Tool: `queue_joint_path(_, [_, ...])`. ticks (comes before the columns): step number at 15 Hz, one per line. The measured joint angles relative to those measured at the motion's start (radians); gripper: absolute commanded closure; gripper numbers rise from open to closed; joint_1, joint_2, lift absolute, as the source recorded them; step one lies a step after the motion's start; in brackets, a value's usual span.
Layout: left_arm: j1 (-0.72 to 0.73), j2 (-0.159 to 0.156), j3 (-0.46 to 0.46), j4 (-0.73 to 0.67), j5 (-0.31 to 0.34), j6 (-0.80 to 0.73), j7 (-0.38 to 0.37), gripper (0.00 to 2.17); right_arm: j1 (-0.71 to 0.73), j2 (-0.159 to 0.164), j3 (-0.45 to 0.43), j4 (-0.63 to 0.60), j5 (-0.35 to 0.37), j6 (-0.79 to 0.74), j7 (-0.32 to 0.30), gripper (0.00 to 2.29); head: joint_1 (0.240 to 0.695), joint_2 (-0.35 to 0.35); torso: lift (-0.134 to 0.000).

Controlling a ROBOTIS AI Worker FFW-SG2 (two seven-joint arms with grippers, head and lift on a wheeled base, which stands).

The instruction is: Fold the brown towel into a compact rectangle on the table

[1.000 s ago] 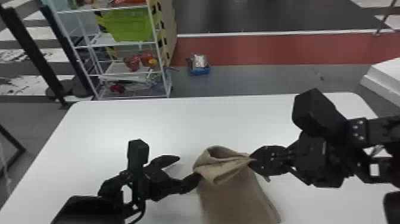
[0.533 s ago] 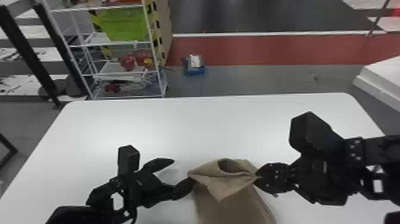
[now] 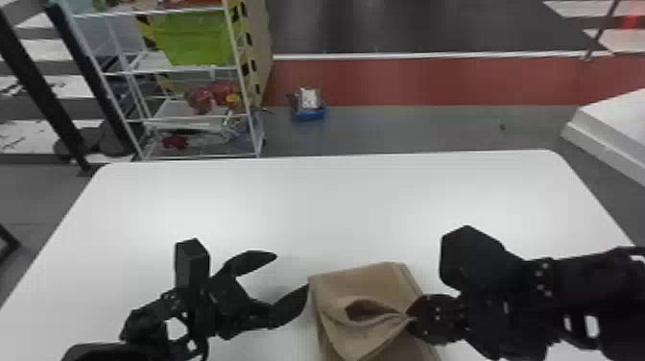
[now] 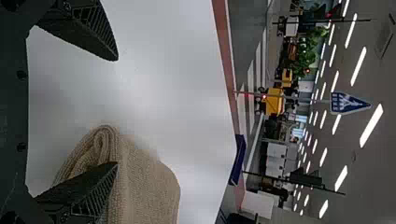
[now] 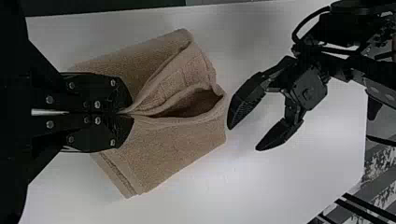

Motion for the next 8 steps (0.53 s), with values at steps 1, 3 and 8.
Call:
queue_joint_path(1, [0.000, 0.000, -0.001, 0.000, -0.003, -0.013, -0.001, 0.09, 0.003, -0.001, 0.015, 0.010, 0.013, -0.001, 0.000, 1.18, 0.695, 0.064, -0.123])
queue_joint_path(3, [0.000, 0.000, -0.004, 0.000, -0.007, -0.025, -0.005, 0.09, 0.004, 0.001, 0.046, 0.033, 0.034, -0.001, 0.000, 1.18, 0.695, 0.065, -0.123])
queue_joint_path(8, [0.000, 0.000, -0.006, 0.000, -0.010, -0.028, -0.014, 0.09, 0.004, 0.011, 0.075, 0.056, 0.047, 0.004, 0.000, 1.18, 0.695, 0.072, -0.123])
